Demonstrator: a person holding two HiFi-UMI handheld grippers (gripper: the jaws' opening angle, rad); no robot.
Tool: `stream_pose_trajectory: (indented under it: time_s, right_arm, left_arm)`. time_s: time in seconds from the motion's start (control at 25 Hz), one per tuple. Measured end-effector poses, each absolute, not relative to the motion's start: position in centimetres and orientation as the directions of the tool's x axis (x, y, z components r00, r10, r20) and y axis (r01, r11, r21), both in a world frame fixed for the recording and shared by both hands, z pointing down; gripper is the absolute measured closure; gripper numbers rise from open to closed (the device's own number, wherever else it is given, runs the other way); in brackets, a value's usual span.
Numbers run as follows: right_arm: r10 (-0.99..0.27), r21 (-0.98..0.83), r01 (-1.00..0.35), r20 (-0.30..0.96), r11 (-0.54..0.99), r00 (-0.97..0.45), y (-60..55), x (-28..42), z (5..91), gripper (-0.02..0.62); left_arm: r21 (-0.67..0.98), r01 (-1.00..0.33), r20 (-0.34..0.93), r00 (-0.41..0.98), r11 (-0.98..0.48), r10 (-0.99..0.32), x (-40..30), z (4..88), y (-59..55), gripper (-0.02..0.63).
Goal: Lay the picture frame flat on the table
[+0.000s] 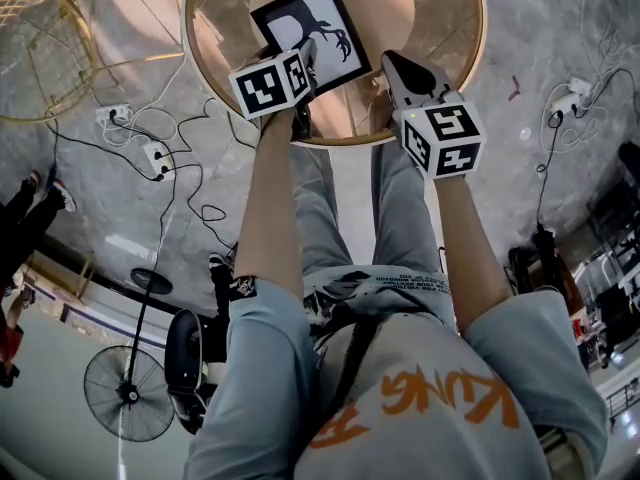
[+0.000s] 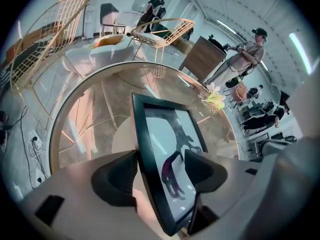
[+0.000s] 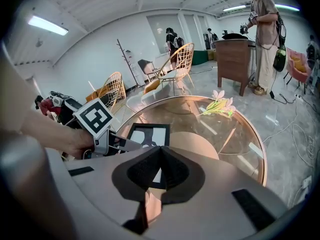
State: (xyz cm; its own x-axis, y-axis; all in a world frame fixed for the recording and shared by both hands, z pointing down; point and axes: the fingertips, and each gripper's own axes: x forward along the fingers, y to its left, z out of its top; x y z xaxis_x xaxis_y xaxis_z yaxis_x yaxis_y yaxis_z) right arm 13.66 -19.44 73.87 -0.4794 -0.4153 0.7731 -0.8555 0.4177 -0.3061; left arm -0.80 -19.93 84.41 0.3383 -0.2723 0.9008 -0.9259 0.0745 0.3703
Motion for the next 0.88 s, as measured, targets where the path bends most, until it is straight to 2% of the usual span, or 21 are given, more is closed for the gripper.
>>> stream_pose_trajectory:
  time_s: [0.16,0.4,0.48,0.56,0.64,0.72,0.88]
  right_arm:
    - [-0.42,-0.308,-0.855,0.769,0.417,-0.482,-19.0,13.0,73.7,0.597]
    - [-0.46,-0.306,-0.869,0.753,0.39,-0.471,-18.9,11.7,71.9,0.597]
    - [-0.475,-0.311,-0.872,0.744,0.377,-0.47,-18.9,11.3,71.0,0.597]
    - [-0.486,-0.313,-0.872,0.735,0.377,-0.473,-18.8,10.6,70.4,0.597]
    - [-0.494,-0.309,-0.87,0.727,0.385,-0.477,-18.8,9.6,69.4,0.597]
    - [-0.511,-0.308,-0.866,0.71,0.395,-0.485,-19.1,8.5,68.0,0.597]
    - [-0.532,-0.308,-0.856,0.681,0.416,-0.504,-19.1,6.6,65.0,0.597]
  left_arm:
    - [0.343,-0.937,0.914,0.317,0.065,-0.253,-1.9,84.5,-19.2,0.296]
    - [0.409,-0.911,0.889,0.381,0.063,-0.254,-2.8,81.9,-17.8,0.301]
    - [0.433,-0.9,0.873,0.404,0.054,-0.273,-2.8,80.1,-17.5,0.364]
    - [0.455,-0.89,0.858,0.425,0.042,-0.29,-3.0,78.1,-17.1,0.471]
    - [0.474,-0.88,0.841,0.44,0.035,-0.315,-3.5,76.0,-16.9,0.537]
    - [0.487,-0.873,0.822,0.444,0.036,-0.356,-4.2,73.7,-17.2,0.57]
    - [0.502,-0.864,0.789,0.438,0.04,-0.431,-4.9,69.4,-17.7,0.585]
